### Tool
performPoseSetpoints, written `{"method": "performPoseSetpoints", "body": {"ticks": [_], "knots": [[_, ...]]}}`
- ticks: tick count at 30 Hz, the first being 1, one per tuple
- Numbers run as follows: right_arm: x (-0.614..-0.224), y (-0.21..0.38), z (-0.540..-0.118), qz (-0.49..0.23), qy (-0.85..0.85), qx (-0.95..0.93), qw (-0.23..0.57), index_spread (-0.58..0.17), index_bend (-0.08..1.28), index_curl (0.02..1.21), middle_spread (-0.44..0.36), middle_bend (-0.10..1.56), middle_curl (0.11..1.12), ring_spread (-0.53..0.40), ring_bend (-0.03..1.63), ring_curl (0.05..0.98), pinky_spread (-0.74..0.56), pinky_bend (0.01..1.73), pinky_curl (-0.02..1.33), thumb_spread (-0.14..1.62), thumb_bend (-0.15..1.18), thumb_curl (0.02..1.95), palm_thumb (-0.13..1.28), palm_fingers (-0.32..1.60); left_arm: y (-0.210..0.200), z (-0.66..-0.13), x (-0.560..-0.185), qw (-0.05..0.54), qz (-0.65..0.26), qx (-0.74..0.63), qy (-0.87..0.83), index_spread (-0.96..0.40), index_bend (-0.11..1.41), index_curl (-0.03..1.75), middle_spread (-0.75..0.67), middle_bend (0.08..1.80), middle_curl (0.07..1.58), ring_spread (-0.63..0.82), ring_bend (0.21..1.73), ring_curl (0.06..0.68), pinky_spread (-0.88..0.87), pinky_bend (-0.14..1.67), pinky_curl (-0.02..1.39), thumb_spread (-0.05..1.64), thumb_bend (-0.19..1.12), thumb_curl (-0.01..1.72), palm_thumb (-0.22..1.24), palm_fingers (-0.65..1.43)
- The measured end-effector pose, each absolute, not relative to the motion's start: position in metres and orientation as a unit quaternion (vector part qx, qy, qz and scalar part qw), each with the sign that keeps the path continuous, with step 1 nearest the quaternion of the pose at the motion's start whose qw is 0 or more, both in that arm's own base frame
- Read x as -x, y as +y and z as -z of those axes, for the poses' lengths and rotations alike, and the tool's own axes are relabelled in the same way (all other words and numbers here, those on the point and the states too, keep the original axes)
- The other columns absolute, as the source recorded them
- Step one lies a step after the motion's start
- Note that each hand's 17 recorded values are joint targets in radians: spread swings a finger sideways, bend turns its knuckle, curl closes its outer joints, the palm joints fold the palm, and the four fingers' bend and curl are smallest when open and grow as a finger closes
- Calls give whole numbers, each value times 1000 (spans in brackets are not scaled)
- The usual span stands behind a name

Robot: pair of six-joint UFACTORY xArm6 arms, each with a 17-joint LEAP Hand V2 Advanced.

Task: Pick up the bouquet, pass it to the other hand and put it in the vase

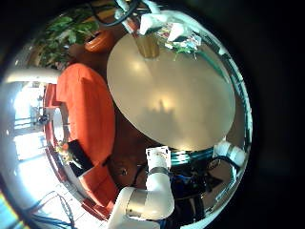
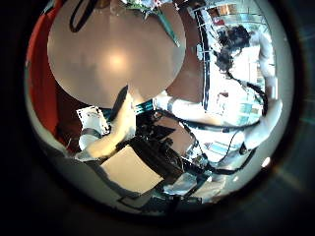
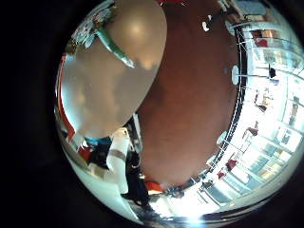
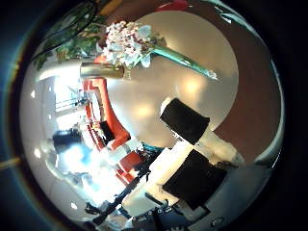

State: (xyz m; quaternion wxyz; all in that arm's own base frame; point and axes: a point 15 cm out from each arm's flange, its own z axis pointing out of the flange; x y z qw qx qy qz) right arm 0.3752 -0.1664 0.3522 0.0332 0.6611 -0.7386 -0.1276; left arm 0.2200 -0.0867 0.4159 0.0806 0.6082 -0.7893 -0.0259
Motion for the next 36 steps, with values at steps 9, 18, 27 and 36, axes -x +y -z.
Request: {"method": "performPoseSetpoints", "body": {"ticks": [9, 18, 27, 36], "knots": [[-435, -168, -288, 151, -769, -620, 25, -245, 162, 251, -59, 346, 423, -157, 807, 346, 95, 465, 301, 1115, -21, 348, 543, 450, -74, -409, -221, 76, 37, -594, -800, -35, 194, 425, 298, 184, 323, 495, 431, 187, 494, 189, 270, 1121, -23, 357, 415, 238], [-464, -118, -240, 161, -745, -646, 53, -225, 176, 280, -73, 400, 449, -191, 866, 367, 51, 516, 285, 1080, -23, 368, 559, 458, -76, -405, -227, 79, 35, -591, -802, -35, 195, 427, 300, 184, 321, 497, 430, 185, 492, 187, 273, 1120, -21, 353, 413, 235], [-451, -105, -216, 179, -738, -644, 86, -217, 190, 319, -70, 419, 461, -189, 869, 373, 44, 537, 262, 1068, -27, 370, 542, 434, -77, -411, -229, 75, 28, -592, -802, -35, 195, 429, 300, 186, 317, 497, 431, 183, 492, 187, 276, 1122, -21, 352, 415, 235], [-445, -110, -185, 195, -739, -634, 115, -209, 193, 353, -54, 424, 465, -166, 866, 372, 59, 553, 236, 1055, -26, 370, 532, 436, -80, -415, -230, 72, 25, -595, -800, -35, 195, 430, 300, 187, 316, 506, 429, 183, 492, 187, 277, 1123, -21, 351, 415, 235]]}}
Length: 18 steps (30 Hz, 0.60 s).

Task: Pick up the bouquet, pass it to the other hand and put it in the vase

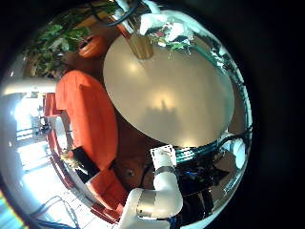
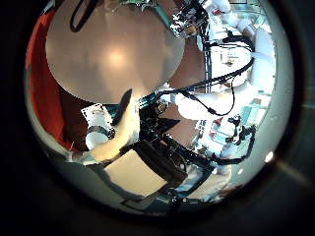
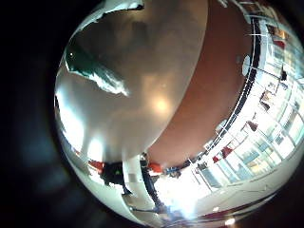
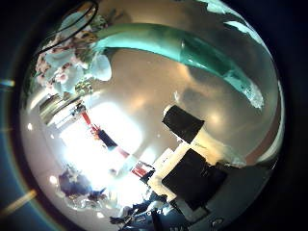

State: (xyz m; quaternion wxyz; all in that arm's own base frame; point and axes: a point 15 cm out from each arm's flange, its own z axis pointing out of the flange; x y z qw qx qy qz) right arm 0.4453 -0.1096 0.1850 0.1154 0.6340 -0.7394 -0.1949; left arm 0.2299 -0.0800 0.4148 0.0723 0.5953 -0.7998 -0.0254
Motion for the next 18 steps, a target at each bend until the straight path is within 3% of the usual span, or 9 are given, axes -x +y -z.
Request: {"method": "performPoseSetpoints", "body": {"ticks": [10, 16, 18], "knots": [[-447, -96, -168, 203, -732, -637, 134, -237, 220, 393, -88, 494, 491, -198, 905, 376, 25, 517, 185, 1046, -19, 378, 564, 570, -81, -417, -229, 72, 25, -599, -797, -35, 195, 430, 300, 187, 316, 509, 428, 184, 492, 186, 278, 1123, -21, 350, 416, 235], [-443, -99, -152, 203, -722, -640, 168, -337, 288, 432, -219, 592, 536, -278, 994, 401, -218, 709, 192, 1027, -6, 408, 664, 1110, -82, -416, -232, 73, 26, -601, -796, -35, 195, 431, 300, 187, 316, 509, 427, 184, 492, 186, 278, 1123, -21, 350, 416, 235], [-442, -99, -150, 201, -717, -643, 178, -358, 418, 501, -208, 686, 580, -266, 1014, 430, -316, 818, 244, 1016, -7, 422, 704, 1352, -83, -416, -234, 73, 27, -601, -796, -35, 195, 431, 300, 187, 316, 509, 427, 185, 492, 186, 278, 1123, -21, 350, 416, 235]]}}
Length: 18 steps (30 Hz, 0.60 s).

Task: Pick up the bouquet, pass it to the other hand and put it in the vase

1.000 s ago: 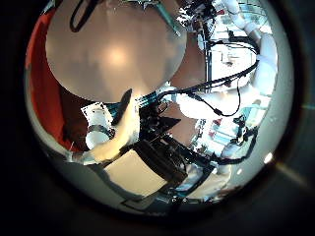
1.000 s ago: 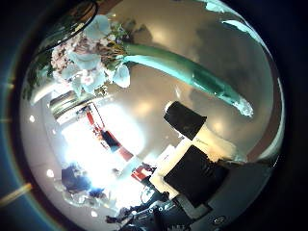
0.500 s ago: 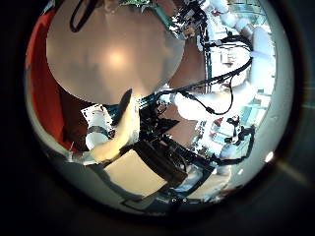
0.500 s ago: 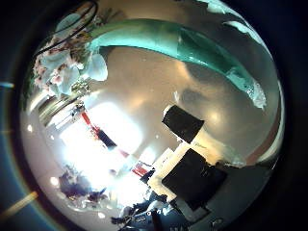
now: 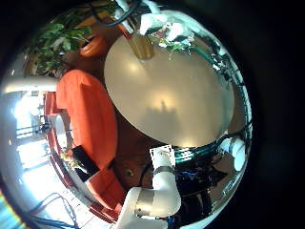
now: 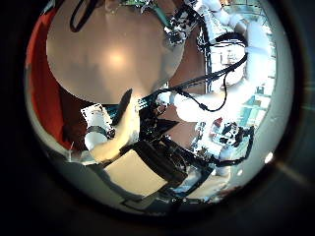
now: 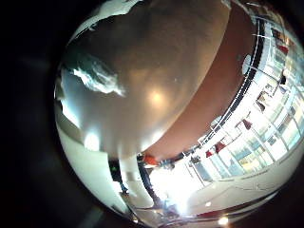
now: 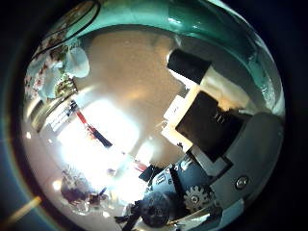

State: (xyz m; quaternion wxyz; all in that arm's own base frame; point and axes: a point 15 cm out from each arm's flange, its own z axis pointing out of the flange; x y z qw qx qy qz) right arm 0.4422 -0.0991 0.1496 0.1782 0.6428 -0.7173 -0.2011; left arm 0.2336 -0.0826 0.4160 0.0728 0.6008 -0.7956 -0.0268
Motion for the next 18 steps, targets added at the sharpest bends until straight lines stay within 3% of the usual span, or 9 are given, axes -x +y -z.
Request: {"method": "performPoseSetpoints", "body": {"ticks": [3, 10, 18], "knots": [[-446, -95, -151, 200, -712, -647, 187, -365, 628, 596, -197, 836, 637, -243, 1073, 469, -362, 931, 302, 995, 3, 452, 784, 1434, -82, -416, -236, 73, 27, -600, -796, -35, 195, 431, 300, 187, 316, 509, 427, 185, 492, 186, 278, 1123, -21, 350, 416, 235], [-451, -97, -163, 193, -715, -648, 179, -343, 944, 777, -199, 1110, 776, -242, 1262, 576, -296, 1292, 470, 959, 106, 584, 1061, 1240, -83, -418, -245, 74, 27, -600, -796, -35, 197, 432, 300, 186, 316, 510, 426, 185, 492, 186, 278, 1123, -21, 350, 416, 236], [-455, -97, -178, 182, -718, -650, 171, -293, 1070, 861, -161, 1280, 829, -226, 1377, 660, -212, 1416, 588, 912, 170, 734, 1182, 1141, -81, -426, -253, 70, 15, -602, -796, -35, 196, 433, 300, 186, 316, 510, 425, 186, 492, 186, 277, 1123, -21, 350, 416, 236]]}}
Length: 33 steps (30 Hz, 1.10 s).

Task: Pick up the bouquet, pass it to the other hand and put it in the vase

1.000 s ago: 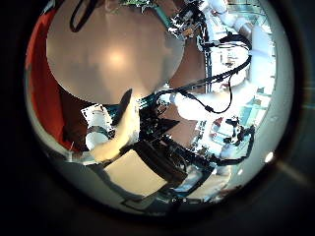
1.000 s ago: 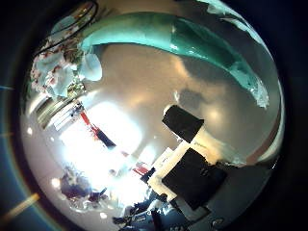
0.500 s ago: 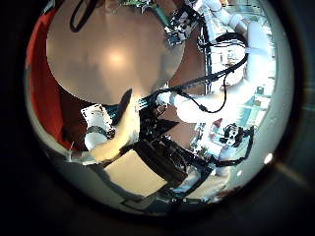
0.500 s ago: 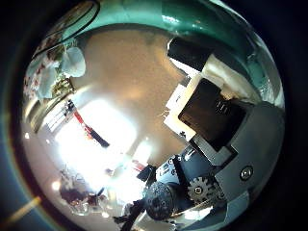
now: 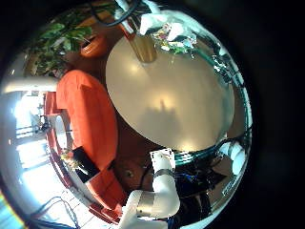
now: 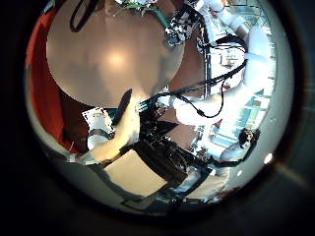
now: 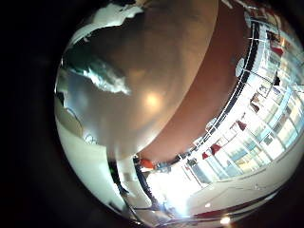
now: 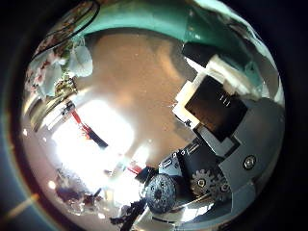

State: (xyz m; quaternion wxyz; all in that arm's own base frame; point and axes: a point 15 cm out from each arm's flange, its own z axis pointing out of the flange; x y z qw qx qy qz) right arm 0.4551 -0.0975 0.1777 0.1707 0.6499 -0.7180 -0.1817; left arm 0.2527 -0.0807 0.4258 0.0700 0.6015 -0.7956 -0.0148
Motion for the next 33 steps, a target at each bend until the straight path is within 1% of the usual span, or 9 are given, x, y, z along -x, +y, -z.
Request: {"method": "performPoseSetpoints", "body": {"ticks": [17, 21, 24, 26, 27, 28, 29, 30, 33], "knots": [[-455, -97, -178, 182, -718, -650, 171, -247, 1132, 885, -118, 1369, 798, -205, 1413, 713, -163, 1376, 732, 843, 169, 998, 1136, 1104, -86, -430, -255, 73, 8, -599, -797, -35, 197, 435, 305, 186, 315, 510, 423, 187, 493, 184, 274, 1123, -21, 350, 416, 236], [-455, -97, -178, 182, -718, -650, 171, -241, 1139, 886, -117, 1373, 790, -205, 1410, 719, -161, 1363, 763, 854, 115, 1027, 1049, 1095, -85, -428, -254, 74, 9, -600, -796, -35, 197, 435, 305, 186, 315, 510, 423, 187, 493, 184, 272, 1123, -21, 350, 416, 236], [-455, -97, -178, 182, -718, -650, 171, -248, 1093, 873, -128, 1309, 771, -210, 1392, 705, -196, 1322, 751, 927, -15, 958, 871, 1053, -85, -426, -253, 76, 12, -600, -796, -35, 198, 435, 305, 187, 315, 510, 424, 188, 494, 183, 271, 1123, -21, 350, 416, 235], [-455, -97, -178, 182, -718, -650, 171, -266, 943, 848, -136, 1232, 746, -218, 1377, 691, -252, 1284, 735, 984, -46, 890, 806, 850, -85, -425, -253, 77, 13, -601, -796, -35, 198, 435, 305, 187, 315, 510, 424, 188, 494, 183, 271, 1123, -21, 350, 416, 235], [-455, -97, -178, 182, -718, -650, 171, -268, 834, 842, -141, 1171, 733, -226, 1391, 699, -288, 1275, 745, 1012, -52, 851, 769, 650, -85, -425, -253, 77, 13, -601, -796, -35, 198, 436, 305, 187, 315, 510, 424, 188, 494, 183, 270, 1123, -21, 350, 416, 235], [-455, -97, -178, 182, -718, -650, 171, -278, 666, 797, -145, 1087, 705, -236, 1377, 684, -315, 1259, 730, 1040, -51, 799, 724, 403, -85, -425, -253, 77, 13, -601, -796, -35, 198, 436, 309, 187, 315, 510, 424, 188, 494, 183, 270, 1123, -21, 350, 416, 235], [-455, -97, -178, 182, -718, -650, 171, -289, 599, 767, -139, 1013, 681, -231, 1337, 674, -289, 1222, 725, 1054, -52, 767, 694, 196, -85, -425, -253, 77, 13, -601, -796, -35, 197, 436, 310, 187, 315, 510, 424, 188, 494, 184, 270, 1123, -21, 350, 416, 235], [-455, -97, -178, 182, -718, -650, 171, -300, 572, 735, -123, 942, 652, -206, 1271, 655, -219, 1144, 715, 1068, -49, 736, 672, 7, -85, -425, -253, 78, 12, -600, -796, -35, 197, 436, 310, 187, 315, 510, 424, 188, 494, 184, 270, 1123, -21, 350, 416, 235], [-455, -97, -178, 182, -718, -650, 171, -342, 442, 583, -60, 729, 542, -64, 1039, 528, 40, 1012, 604, 1085, -44, 657, 616, -133, -86, -425, -252, 80, 11, -599, -796, -35, 197, 436, 313, 187, 315, 513, 424, 188, 494, 184, 269, 1123, -21, 350, 416, 235]]}}
